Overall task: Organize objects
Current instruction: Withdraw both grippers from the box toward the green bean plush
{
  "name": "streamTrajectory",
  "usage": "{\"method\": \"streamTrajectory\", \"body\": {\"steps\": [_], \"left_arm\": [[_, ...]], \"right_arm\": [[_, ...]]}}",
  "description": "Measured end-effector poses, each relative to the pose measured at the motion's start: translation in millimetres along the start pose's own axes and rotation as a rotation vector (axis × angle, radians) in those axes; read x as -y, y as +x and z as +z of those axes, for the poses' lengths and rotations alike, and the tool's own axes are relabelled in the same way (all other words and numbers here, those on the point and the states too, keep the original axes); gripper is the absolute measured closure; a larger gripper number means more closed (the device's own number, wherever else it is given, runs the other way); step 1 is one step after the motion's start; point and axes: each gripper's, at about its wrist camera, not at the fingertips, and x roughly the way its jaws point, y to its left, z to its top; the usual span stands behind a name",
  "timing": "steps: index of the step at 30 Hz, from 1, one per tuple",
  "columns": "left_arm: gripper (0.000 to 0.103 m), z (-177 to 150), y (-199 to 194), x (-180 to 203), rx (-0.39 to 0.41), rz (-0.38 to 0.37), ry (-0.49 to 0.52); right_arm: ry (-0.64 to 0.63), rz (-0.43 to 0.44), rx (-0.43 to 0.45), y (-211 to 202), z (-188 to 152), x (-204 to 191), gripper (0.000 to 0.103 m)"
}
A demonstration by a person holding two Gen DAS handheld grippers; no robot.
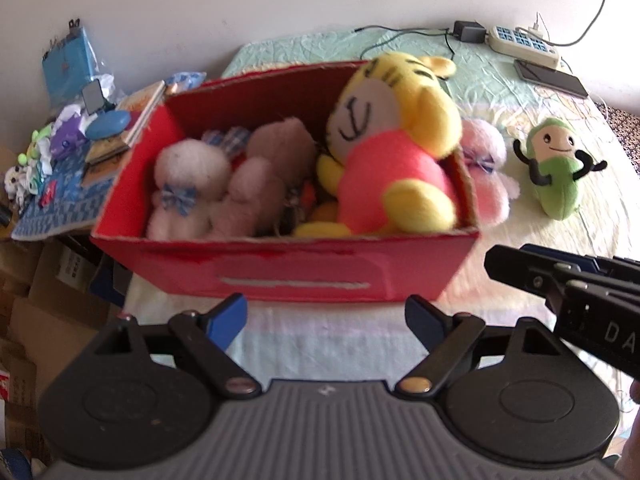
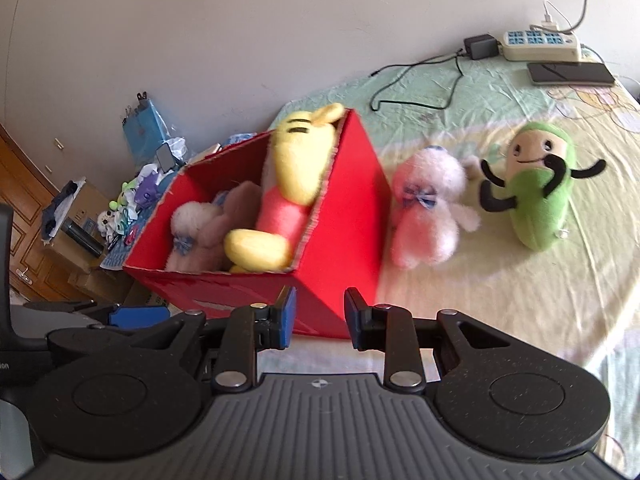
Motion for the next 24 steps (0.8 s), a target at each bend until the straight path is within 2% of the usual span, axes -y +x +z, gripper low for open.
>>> {"method": "streamTrajectory", "body": {"steps": [6, 24], "left_arm": [[0.015, -4, 3, 33, -0.020, -0.021, 0.011], [0.013, 5, 18, 132, -0.043, -0.083, 0.161]], "right_arm": [[0.003, -0.028, -0.014, -11, -2, 24, 0.074], [0.113, -0.126, -0.005, -40, -1, 102, 0.074]]}}
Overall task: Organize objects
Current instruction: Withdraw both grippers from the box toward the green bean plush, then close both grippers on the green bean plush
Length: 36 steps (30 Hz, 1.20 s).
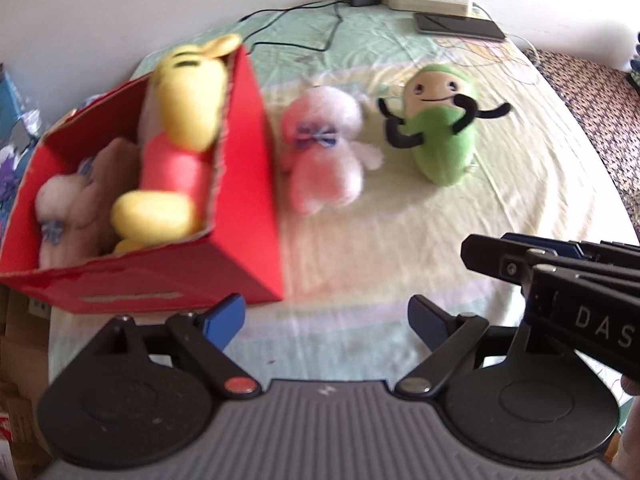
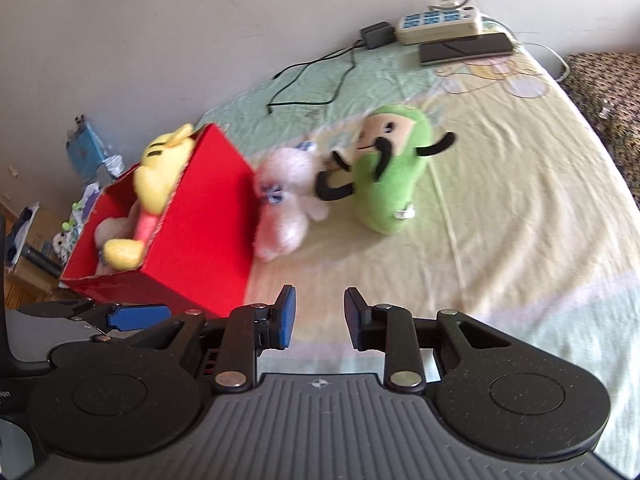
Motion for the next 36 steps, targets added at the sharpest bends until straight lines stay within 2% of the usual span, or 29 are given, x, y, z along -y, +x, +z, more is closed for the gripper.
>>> {"method": "streamTrajectory", "body": {"steps": [9, 24, 32, 36], "left_arm": [[0.012, 16, 10, 28, 0.004, 0.001, 0.055], [0.012, 36, 33, 47, -0.020, 0.002, 0.085], [0.012, 52, 45, 51, -0.006, 0.003, 0.111], [0.012, 62, 53, 53, -0.010, -0.020, 0.116]], "right_arm": [[0.047, -0.018, 0.003, 1, 8, 25, 0.074], [0.122, -0.035, -0.017, 15, 21, 53, 0.073], [0.189, -0.021, -0.011, 23, 36, 70, 0.069], [0.239, 0.005, -0.013, 29, 47, 80, 0.067]]}}
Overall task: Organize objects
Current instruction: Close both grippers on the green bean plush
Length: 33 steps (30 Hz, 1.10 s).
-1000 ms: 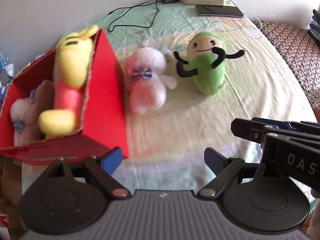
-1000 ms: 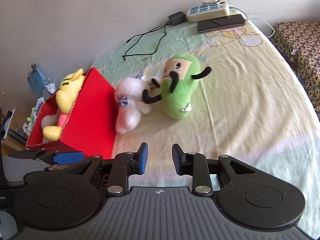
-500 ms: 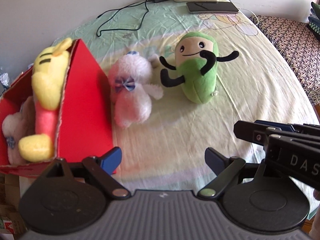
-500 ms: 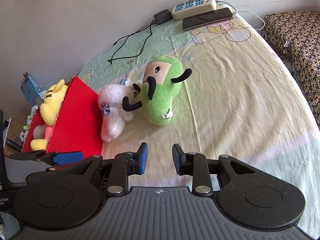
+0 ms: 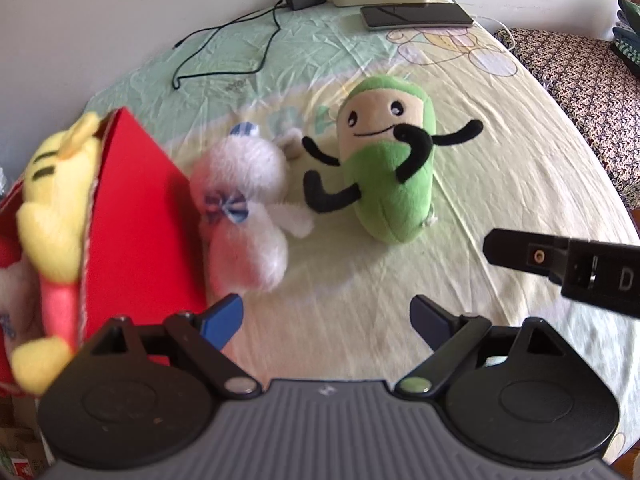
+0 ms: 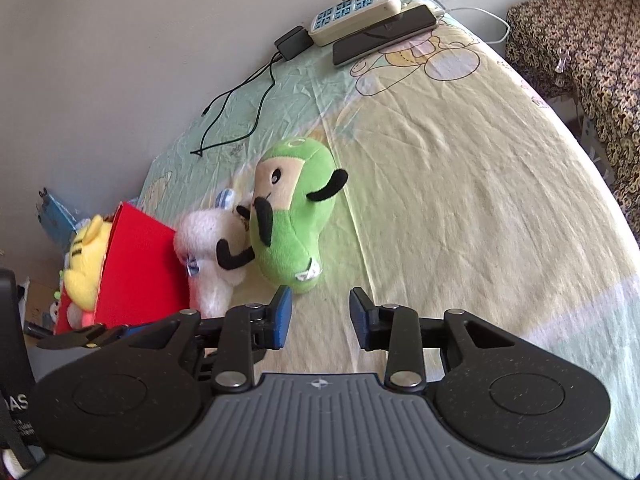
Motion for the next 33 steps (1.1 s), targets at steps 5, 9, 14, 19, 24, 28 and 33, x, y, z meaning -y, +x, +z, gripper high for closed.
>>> {"method": "streamTrajectory", "body": {"steps": [5, 9, 14, 19, 24, 28, 33], "left_arm": [[0.012, 14, 12, 0, -0.011, -0.057, -0.002], [0.012, 22, 16, -1, 0.018, -0.099, 0.007], [0.012, 38, 25, -5, 0.048, -0.141, 0.006], [0.012, 51, 36, -3, 0.067, -0.183, 0.015], [0.018, 63, 56, -2, 0.035, -0.208, 0.002], [0.025, 68, 67, -2, -0.004, -0.238, -0.011], [0.033, 69, 82, -2, -0.044, -0.236, -0.023]], "right_arm": [[0.058, 0.047, -0.014, 11, 13, 6, 0.063], [0.123, 0.098, -0.013, 21, 22, 10, 0.061], [0.149, 0.125, -0.019, 36, 33, 11, 0.056], [0.197, 0.141, -0.007, 51, 43, 17, 0.049], [0.188, 0.158, -0.010, 66, 51, 19, 0.048], [0.197, 0.187, -0.042, 81, 54, 21, 0.041], [0.224, 0.257, -0.092, 92, 51, 22, 0.045]]}}
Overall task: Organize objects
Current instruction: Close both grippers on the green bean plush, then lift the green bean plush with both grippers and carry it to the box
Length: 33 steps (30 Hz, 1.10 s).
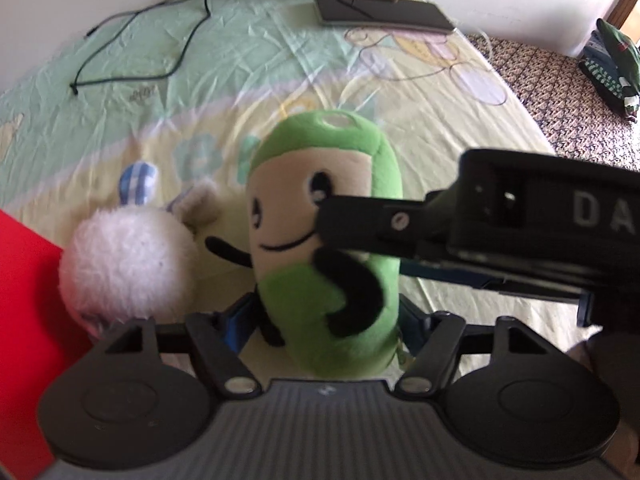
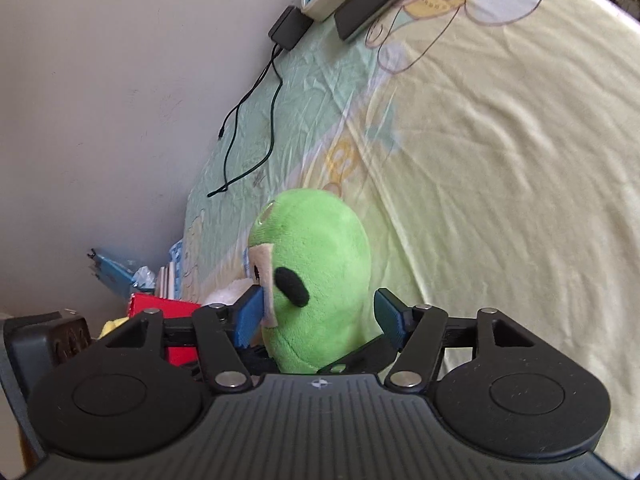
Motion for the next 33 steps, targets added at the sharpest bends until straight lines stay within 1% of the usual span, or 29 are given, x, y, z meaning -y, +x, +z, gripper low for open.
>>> {"method": "streamTrajectory", "body": {"steps": [1, 3, 5, 10, 16, 25, 33], "left_arm": [[0.034, 0, 0, -1, 0.007, 0.002, -0.004], [0.034, 1, -1, -3, 0.008, 0.002, -0.009], [0.037, 0, -1, -3, 0.007, -0.004, -0.008], [0.038, -3, -4, -1, 0.002, -0.011, -0.002], [0.039, -15, -15, 2, 0.000, -0.035, 0.001], [0.039, -50, -37, 11, -0.018, -0.062, 0.013], [0.041, -87, -60, 18, 0.000, -0.060, 0.048]], "right_arm": [[0.004, 0.012, -0.005, 0, 0, 1, 0.047], [0.002, 0.014, -0.007, -1, 0, 0, 0.049], [-0.004, 0.018, -0.012, -3, -1, -2, 0.051], [-0.036, 0.010, -0.021, -13, -8, -7, 0.051], [-0.066, 0.004, -0.025, -29, -23, -11, 0.051], [-0.138, -0.017, -0.040, -48, -64, -18, 0.051], [-0.183, -0.029, -0.073, -61, -96, -22, 0.051]]}}
